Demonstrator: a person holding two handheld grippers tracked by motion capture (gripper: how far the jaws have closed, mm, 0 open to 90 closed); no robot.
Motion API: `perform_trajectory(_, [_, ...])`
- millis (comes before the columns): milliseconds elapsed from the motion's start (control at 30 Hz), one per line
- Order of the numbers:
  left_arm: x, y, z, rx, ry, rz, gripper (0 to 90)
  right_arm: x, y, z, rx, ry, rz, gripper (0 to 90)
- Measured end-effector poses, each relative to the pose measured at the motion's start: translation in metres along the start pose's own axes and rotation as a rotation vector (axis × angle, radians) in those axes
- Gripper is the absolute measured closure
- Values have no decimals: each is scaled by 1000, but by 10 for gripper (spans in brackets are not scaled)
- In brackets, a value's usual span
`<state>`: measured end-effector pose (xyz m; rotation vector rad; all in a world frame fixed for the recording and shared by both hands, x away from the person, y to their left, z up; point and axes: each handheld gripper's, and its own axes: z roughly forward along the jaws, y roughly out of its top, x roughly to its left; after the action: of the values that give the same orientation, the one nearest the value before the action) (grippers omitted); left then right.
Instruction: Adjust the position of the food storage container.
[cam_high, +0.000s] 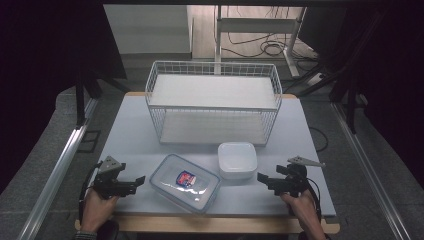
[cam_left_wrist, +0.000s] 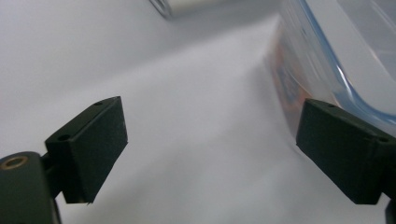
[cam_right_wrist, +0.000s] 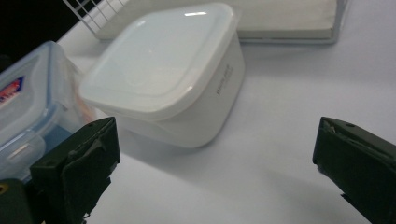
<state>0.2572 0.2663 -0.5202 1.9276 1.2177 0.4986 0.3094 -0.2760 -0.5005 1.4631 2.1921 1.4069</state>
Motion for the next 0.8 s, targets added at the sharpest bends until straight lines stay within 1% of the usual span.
perform_trajectory(67, [1, -1, 0, -15, 18, 3, 77, 0, 0, 0, 17, -23, -16, 5])
perform_trajectory(100, [1, -1, 0, -15, 18, 3, 75, 0, 0, 0, 17, -23, -16, 5])
perform_trajectory(133, [4, -4, 2, -2, 21, -7, 71, 1, 0, -1, 28, -48, -32, 4])
perform_trajectory(167, [4, -4, 2, -2, 21, -7, 69, 1, 0, -1, 32, -50, -32, 5])
perform_trajectory(233, [5, -6, 6, 11, 17, -7, 67, 2, 0, -1, 38, -45, -30, 5])
perform_trajectory(300, [4, -5, 7, 12, 21, 3, 63, 3, 1, -1, 47, -36, -42, 5])
perform_trajectory(400, [2, -4, 7, 14, 21, 16, 62, 4, 1, -2, 59, -32, -43, 13])
perform_trajectory(467, [1, -4, 8, 19, 23, 16, 62, 5, 2, -2, 68, -27, -46, 20])
perform_trajectory(533, [1, -4, 9, 25, 30, 28, 62, 5, 2, -2, 72, -31, -50, 43])
perform_trajectory(600, [0, -4, 9, 23, 26, 29, 62, 7, 3, -1, 78, -40, -60, 73])
perform_trajectory(800, [0, -4, 9, 26, 24, 30, 61, 10, 8, -3, 74, -51, -91, 220])
